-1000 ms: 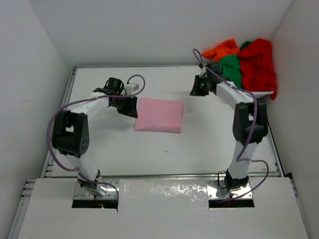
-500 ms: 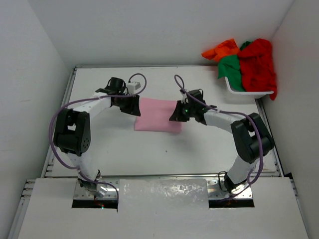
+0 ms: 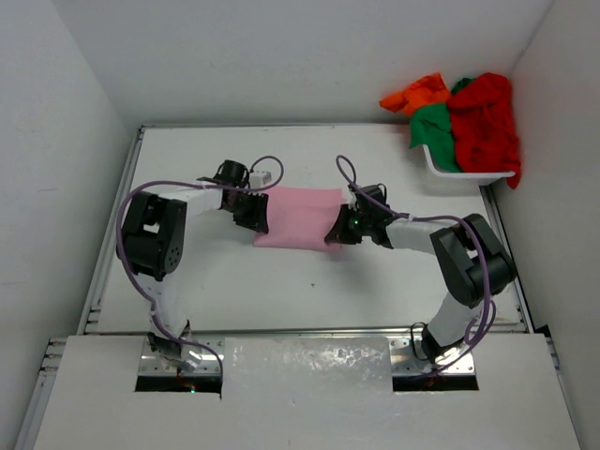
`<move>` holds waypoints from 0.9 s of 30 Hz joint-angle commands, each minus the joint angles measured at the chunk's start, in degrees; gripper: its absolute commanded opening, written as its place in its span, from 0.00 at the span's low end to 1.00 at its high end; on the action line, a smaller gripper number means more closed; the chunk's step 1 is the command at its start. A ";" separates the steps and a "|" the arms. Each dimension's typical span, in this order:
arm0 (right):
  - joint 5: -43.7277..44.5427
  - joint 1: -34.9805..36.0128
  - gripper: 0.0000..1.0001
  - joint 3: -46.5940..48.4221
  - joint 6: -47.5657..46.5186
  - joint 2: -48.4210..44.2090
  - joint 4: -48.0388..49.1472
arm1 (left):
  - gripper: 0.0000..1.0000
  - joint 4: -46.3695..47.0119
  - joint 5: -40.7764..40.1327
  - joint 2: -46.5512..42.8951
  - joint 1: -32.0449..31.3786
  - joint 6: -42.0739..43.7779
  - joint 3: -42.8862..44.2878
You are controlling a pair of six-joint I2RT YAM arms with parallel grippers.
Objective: Fold and stack the t-shirts
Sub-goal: Smooth out wrinkles on the folded tshirt, then put the neatly folded tshirt into the corner of the board with the left arm
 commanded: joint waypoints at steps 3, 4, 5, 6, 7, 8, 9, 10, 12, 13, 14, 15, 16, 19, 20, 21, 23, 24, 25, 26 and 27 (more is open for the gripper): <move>4.37 -0.45 0.00 -1.99 -1.37 1.69 -1.67 | 0.32 0.25 -5.66 0.74 -0.66 0.23 -0.95; 4.64 -0.45 0.00 -2.08 -1.46 2.04 -2.37 | 0.32 0.25 -5.83 0.92 -0.66 0.23 -1.04; 5.60 -0.45 0.00 -2.43 -1.38 2.40 -2.82 | 0.32 -0.01 -6.10 1.01 -0.66 0.32 -1.04; 6.13 -0.45 0.00 -2.78 -1.29 2.40 -2.73 | 0.32 -0.10 -6.10 1.01 -0.66 0.49 -1.04; 6.57 -0.45 0.00 -3.13 -1.03 2.57 -2.82 | 0.32 -0.10 -6.19 1.01 -0.75 0.49 -1.12; 6.83 -0.54 0.00 -3.48 -0.76 2.66 -2.56 | 0.32 -0.10 -6.10 1.01 -0.66 0.58 -1.21; 7.01 -0.71 0.00 -3.84 -0.76 2.66 -2.30 | 0.32 -0.10 -6.27 1.01 -0.66 0.67 -1.30; 6.84 -0.72 0.00 -3.84 -0.76 3.01 -1.86 | 0.32 -0.10 -6.28 0.83 -0.66 0.75 -1.39; 5.96 -0.89 0.00 -3.31 -1.11 3.28 -1.76 | 0.32 -0.45 -6.01 0.74 -0.66 0.93 -1.30; 5.96 -0.89 0.00 -2.96 -1.72 3.37 -2.11 | 0.32 -0.62 -5.75 0.22 -0.57 1.11 -1.13; 6.13 -0.98 0.00 -2.53 -1.99 3.19 -2.64 | 0.32 -1.32 -5.66 -0.13 -0.57 1.28 -0.43; 6.05 -1.07 0.00 -2.00 -2.25 3.02 -3.43 | 0.32 -1.85 -5.57 -0.57 -0.40 1.54 0.19; 5.96 -1.15 0.00 -1.91 -2.78 2.67 -3.70 | 0.32 -2.46 -5.57 -1.71 -0.31 1.72 0.80; 4.73 -1.24 0.00 -1.38 -4.36 0.39 -4.75 | 0.35 -4.75 -5.48 -4.69 0.74 1.90 4.22; 4.47 -1.24 0.00 -0.68 -4.80 -1.10 -5.71 | 0.36 -4.93 -5.14 -6.18 1.36 1.55 4.67; 4.20 -1.24 0.00 -0.24 -5.15 -1.99 -6.42 | 0.37 -5.02 -5.31 -6.20 1.62 1.37 5.11; 3.94 -1.24 0.00 0.81 -6.30 -3.74 -7.65 | 0.39 -4.85 -5.66 -7.69 1.89 0.76 6.25; 4.02 -1.24 0.00 2.04 -6.56 -5.41 -8.70 | 0.42 -4.58 -5.75 -7.87 1.89 0.58 6.43; 3.94 -1.24 0.00 2.92 -7.17 -6.12 -8.71 | 0.42 -4.32 -5.83 -7.61 1.89 0.41 6.78; 3.50 -1.24 0.01 3.80 -7.26 -6.65 -10.36 | 0.43 -4.14 -5.66 -7.26 1.89 -0.20 6.96; 3.23 -1.16 0.01 5.81 -7.53 -7.17 -11.60 | 0.43 -4.05 -5.49 -6.73 1.89 -0.47 7.22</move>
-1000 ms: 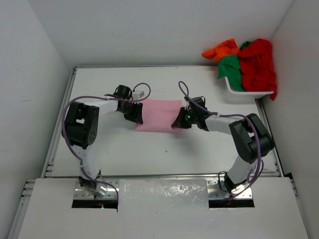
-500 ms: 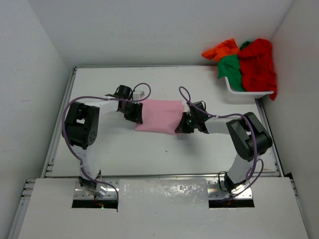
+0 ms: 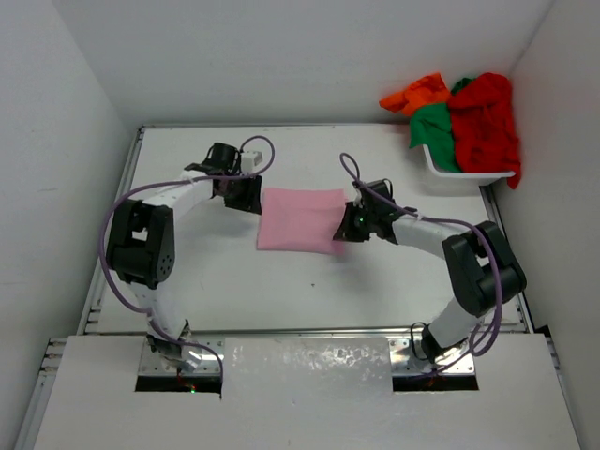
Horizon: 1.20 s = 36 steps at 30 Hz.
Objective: Fold and stack the t-shirts
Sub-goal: Put the neatly folded tshirt into the corner of the board with the left arm
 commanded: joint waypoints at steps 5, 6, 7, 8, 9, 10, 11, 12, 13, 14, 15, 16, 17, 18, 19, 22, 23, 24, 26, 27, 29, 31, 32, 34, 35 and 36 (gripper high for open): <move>-0.80 -0.46 0.02 8.95 -1.91 -4.14 -3.99 | 0.49 0.76 2.24 3.02 0.47 -2.71 4.41; -0.18 -0.63 0.02 8.86 -1.65 -4.23 -4.25 | 0.51 0.49 2.42 4.59 0.47 -2.80 4.85; 0.00 -0.72 0.02 8.60 -1.38 -4.49 -4.25 | 0.51 -0.12 2.42 5.39 0.47 -2.89 5.55; 0.08 -1.16 0.02 7.99 -1.29 -4.67 -3.99 | 0.51 -0.12 2.51 6.09 0.47 -2.98 5.73; 0.17 -1.16 0.02 7.81 -1.21 -4.76 -3.90 | 0.51 -0.12 2.51 7.15 0.38 -2.98 5.82; 0.17 -1.33 0.02 7.55 -1.38 -5.19 -3.99 | 0.51 -0.12 2.25 7.76 0.21 -3.06 6.00; 0.26 -1.51 0.02 7.20 -1.38 -5.37 -4.08 | 0.51 -0.12 1.98 8.21 -0.06 -3.07 6.17; 0.44 -1.60 0.02 7.02 -1.47 -5.46 -3.99 | 0.51 -0.04 1.81 9.17 -0.41 -3.07 6.43; 0.52 -1.69 0.02 6.67 -1.64 -5.81 -4.16 | 0.51 0.14 1.81 9.96 -0.93 -3.15 6.52; 0.70 -1.77 0.02 6.40 -1.64 -5.99 -4.16 | 0.51 0.40 1.72 9.97 -0.94 -3.24 6.52; 0.79 -1.95 0.02 6.14 -1.73 -6.16 -4.08 | 0.50 0.49 1.63 10.58 -1.55 -3.24 6.52; 0.79 -2.04 0.02 5.96 -1.73 -6.43 -4.08 | 0.48 0.84 1.63 10.93 -1.73 -3.59 6.52; 0.88 -2.30 0.02 5.53 -1.73 -6.86 -4.16 | 0.42 1.02 2.85 11.28 -1.90 -3.68 6.61; 0.96 -2.56 0.02 5.35 -1.91 -7.04 -4.34 | 0.38 1.45 3.56 11.81 -1.91 -3.68 6.61; 1.05 -2.91 0.02 5.17 -1.91 -7.39 -4.34 | 0.34 1.63 4.17 11.99 -1.91 -3.59 6.53; 1.40 -3.88 0.01 3.94 -2.17 -8.88 -4.52 | 0.12 1.81 3.57 12.08 -1.73 -3.59 6.44; 1.40 -4.23 0.02 3.42 -2.17 -9.85 -4.60 | 0.04 1.81 3.48 11.99 -1.47 -3.59 6.35; 1.49 -4.50 0.02 3.15 -2.17 -10.29 -4.69 | 0.00 1.81 3.30 11.73 -1.29 -3.68 6.26; 1.67 -5.73 0.02 2.54 -2.35 -11.69 -5.22 | 0.00 1.81 2.86 11.03 -0.77 -3.59 6.17; 1.67 -6.17 0.02 2.27 -2.52 -12.14 -5.39 | 0.00 1.64 2.77 10.68 -0.50 -3.68 6.09; 1.67 -7.49 0.02 2.01 -3.22 -13.28 -6.27 | 0.00 1.11 2.07 10.06 0.81 -3.24 6.26; 1.93 -8.45 0.02 1.92 -3.93 -14.07 -7.06 | 0.00 0.76 1.46 9.79 2.13 -2.10 6.35; 2.37 -8.72 0.01 2.01 -4.89 -14.34 -8.02 | 0.00 0.23 1.19 9.53 3.79 -1.66 6.52; 2.98 -9.16 0.02 1.92 -5.51 -15.48 -8.82 | 0.00 -0.21 0.67 9.35 5.73 -0.52 6.79; 3.25 -9.33 0.02 2.01 -6.29 -15.65 -9.43 | 0.00 -0.65 0.58 9.27 7.83 -0.08 7.22; 3.60 -9.51 0.02 2.01 -6.56 -15.92 -9.61 | 0.00 -0.91 0.49 9.27 8.89 0.36 7.58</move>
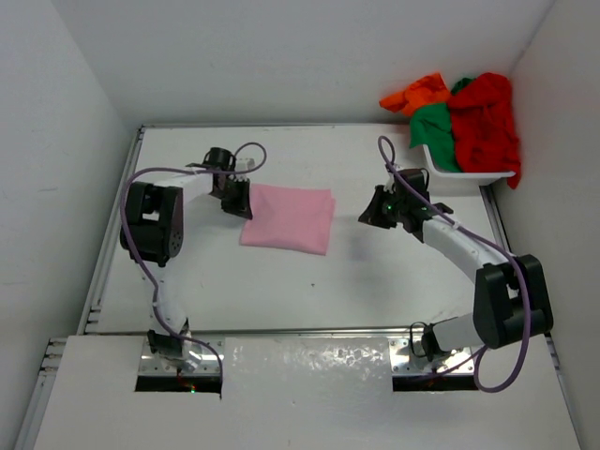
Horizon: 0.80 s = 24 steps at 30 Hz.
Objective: Fold and stack the t-shirts
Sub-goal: Put the neatly folded tshirt into the corner of the board with the left arm
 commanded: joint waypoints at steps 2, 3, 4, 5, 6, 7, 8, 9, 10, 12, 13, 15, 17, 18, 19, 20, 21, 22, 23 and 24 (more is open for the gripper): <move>1.74 -0.64 0.01 0.13 -3.07 -2.52 -1.72 | 0.00 -1.68 -2.99 -2.15 8.06 3.93 3.93; 1.92 -0.72 0.01 0.21 -3.25 -2.61 -1.81 | 0.00 -2.12 -3.25 -1.88 9.11 4.98 4.72; 1.92 -0.81 0.02 0.39 -3.33 -2.61 -2.16 | 0.00 -2.47 -4.12 -1.44 11.74 5.51 5.77; 2.01 -0.81 0.01 0.56 -3.51 -2.61 -2.43 | 0.00 -3.08 -4.57 -0.40 12.98 5.95 7.87; 2.01 -0.90 0.02 0.74 -3.69 -2.52 -2.60 | 0.00 -3.35 -4.92 0.14 14.21 6.56 8.94; 2.27 -0.90 0.02 1.00 -3.86 -2.70 -3.04 | 0.00 -3.53 -5.53 1.45 16.66 6.83 10.08; 2.45 -0.90 0.02 1.09 -4.12 -2.70 -3.22 | 0.00 -3.53 -5.97 2.24 17.90 7.09 12.44; 2.53 -0.99 0.02 1.27 -4.21 -2.70 -3.48 | 0.00 -3.53 -7.11 3.04 19.04 7.53 13.68; 2.88 -0.99 0.02 1.62 -4.48 -2.79 -4.09 | 0.00 -3.53 -7.47 4.96 21.23 7.71 15.09; 3.24 -1.08 0.02 2.06 -5.09 -2.79 -4.89 | 0.00 -3.35 -9.13 7.08 23.18 8.76 19.57; 3.41 -1.08 0.01 2.58 -5.35 -2.79 -5.76 | 0.00 -3.53 -9.49 8.39 24.93 9.03 21.41; 3.77 -1.16 0.02 3.55 -5.97 -2.70 -6.91 | 0.00 -4.84 -9.93 12.08 26.69 9.03 27.03; 4.55 -1.17 0.01 4.26 -6.67 -2.96 -8.49 | 0.00 -5.29 -9.85 15.16 29.33 8.33 31.42; 4.99 -1.17 0.01 4.61 -6.94 -3.14 -9.10 | 0.00 -4.94 -9.93 15.78 29.86 8.15 32.14; 5.34 -1.17 0.01 4.96 -7.11 -3.31 -9.81 | 0.00 -4.50 -9.93 16.66 31.09 7.80 33.02; 6.04 -1.25 0.01 5.13 -7.46 -3.66 -10.07 | 0.00 -3.37 -10.02 17.01 31.62 7.02 33.20; 6.49 -1.25 0.01 5.48 -7.55 -3.93 -10.51 | 0.00 -2.48 -10.11 17.37 32.58 6.49 33.47; 6.75 -1.25 0.01 5.66 -7.82 -4.10 -11.12 | 0.00 -1.17 -10.28 18.15 32.94 5.87 34.34; 6.93 -1.25 0.01 5.84 -7.82 -4.28 -11.48 | 0.00 -0.46 -10.37 18.51 33.38 4.30 34.87; 7.28 -1.25 0.01 6.45 -7.99 -4.37 -11.92 | 0.00 0.07 -10.63 19.12 34.08 3.41 35.49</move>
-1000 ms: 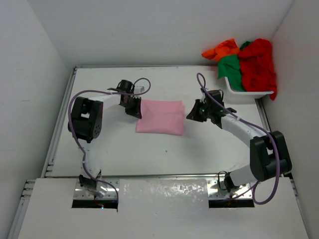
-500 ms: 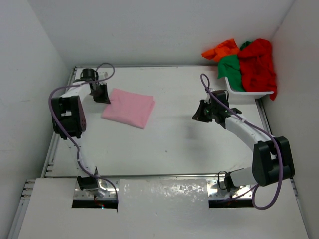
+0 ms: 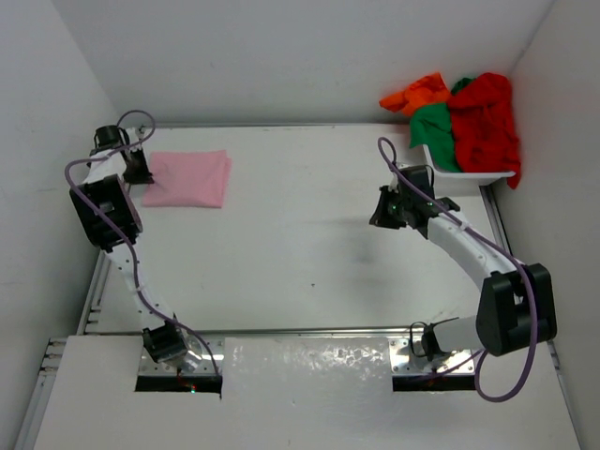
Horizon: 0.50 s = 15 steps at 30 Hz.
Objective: Fold and stack the t-shirts
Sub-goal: Put the neatly folded tshirt into the corner of the board with the left arm
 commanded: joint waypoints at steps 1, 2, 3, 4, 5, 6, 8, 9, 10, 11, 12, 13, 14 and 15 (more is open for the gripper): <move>2.30 -0.38 0.01 3.63 -1.85 -2.14 -2.82 | 0.00 5.09 -1.50 1.75 1.87 -3.93 5.28; 2.47 -0.38 0.01 3.99 -1.85 -2.14 -3.36 | 0.00 5.63 -1.59 2.28 2.39 -5.86 5.99; 2.74 -0.38 0.01 4.60 -2.03 -2.23 -4.67 | 0.00 7.37 -1.68 2.89 3.01 -6.75 6.52; 3.00 -0.38 0.01 4.78 -2.03 -2.40 -5.03 | 0.00 8.61 -1.77 2.99 3.19 -7.37 6.44; 3.26 -0.38 0.01 4.87 -2.03 -2.75 -5.64 | 0.00 9.67 -2.29 3.07 3.36 -7.81 6.26; 4.14 -0.38 0.01 4.95 -2.03 -3.45 -6.26 | 0.00 10.72 -2.03 3.34 3.45 -9.46 6.17; 4.93 -0.38 0.02 4.96 -2.03 -4.33 -6.88 | 0.00 12.05 -1.07 4.04 3.45 -10.09 7.13; 5.72 -0.38 0.02 5.04 -2.12 -4.60 -7.57 | 0.00 12.05 -0.54 5.00 3.45 -10.27 7.83; 5.99 -0.29 0.02 5.04 -2.03 -5.21 -7.84 | 0.00 11.35 -0.71 5.53 3.45 -10.53 9.32; 6.16 -0.38 0.02 5.13 -2.03 -5.48 -8.02 | 0.00 11.00 -1.32 5.80 3.28 -11.15 9.68; 6.34 -0.38 0.02 5.31 -1.94 -5.65 -8.54 | 0.00 10.82 -3.07 5.71 3.45 -11.33 9.51; 6.69 -0.38 0.02 5.31 -1.85 -6.09 -8.72 | 0.00 11.60 -3.96 5.28 3.54 -11.50 7.60; 6.69 -0.38 0.02 5.39 -1.77 -6.36 -8.81 | 0.00 12.65 -4.57 4.49 3.71 -12.03 5.66; 6.78 -0.29 0.02 5.31 -1.68 -6.53 -8.81 | 0.00 14.14 -4.58 2.74 4.06 -12.20 3.56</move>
